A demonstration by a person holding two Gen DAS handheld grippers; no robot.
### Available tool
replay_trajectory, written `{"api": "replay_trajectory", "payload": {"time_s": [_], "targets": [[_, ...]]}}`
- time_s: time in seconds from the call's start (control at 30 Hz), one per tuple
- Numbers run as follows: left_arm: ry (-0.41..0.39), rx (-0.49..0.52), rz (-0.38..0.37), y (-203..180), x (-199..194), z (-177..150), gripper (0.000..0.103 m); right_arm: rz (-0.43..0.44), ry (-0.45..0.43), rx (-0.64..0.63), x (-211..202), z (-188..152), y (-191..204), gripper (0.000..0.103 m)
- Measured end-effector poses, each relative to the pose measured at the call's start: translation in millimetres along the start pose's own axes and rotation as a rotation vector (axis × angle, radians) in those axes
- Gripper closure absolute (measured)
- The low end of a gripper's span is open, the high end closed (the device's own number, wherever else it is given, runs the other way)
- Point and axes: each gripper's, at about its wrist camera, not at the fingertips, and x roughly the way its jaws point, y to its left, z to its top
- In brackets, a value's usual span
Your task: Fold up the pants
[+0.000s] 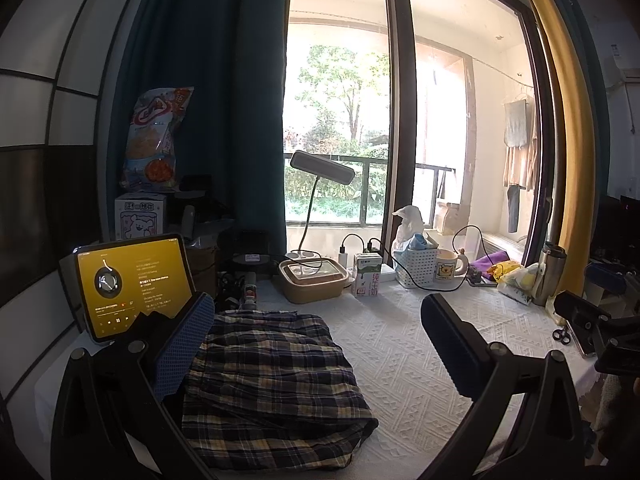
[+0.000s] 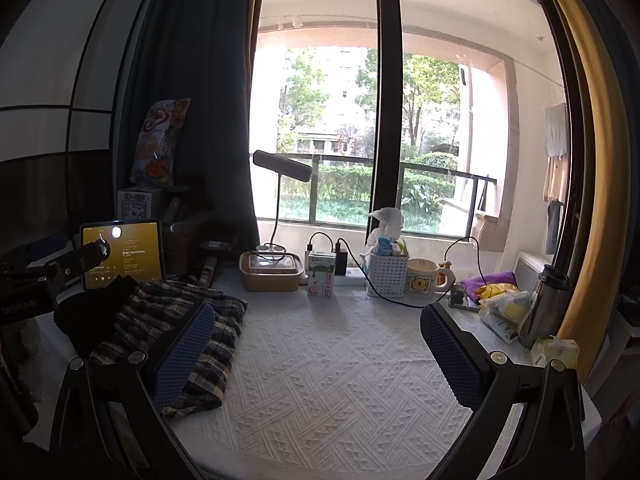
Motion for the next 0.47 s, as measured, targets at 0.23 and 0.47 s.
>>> {"api": "replay_trajectory", "payload": {"time_s": [0.23, 0.47], "targets": [[0.001, 0.003, -0.009, -1.4, -0.5, 1.3, 0.001, 0.000, 0.000, -0.001, -0.2, 0.0, -0.3, 0.000], [-0.015, 0.006, -0.019, -0.3, -2.6, 1.2, 0.001, -0.006, 0.001, 0.000, -0.9, -2.1, -1.0, 0.000]]}}
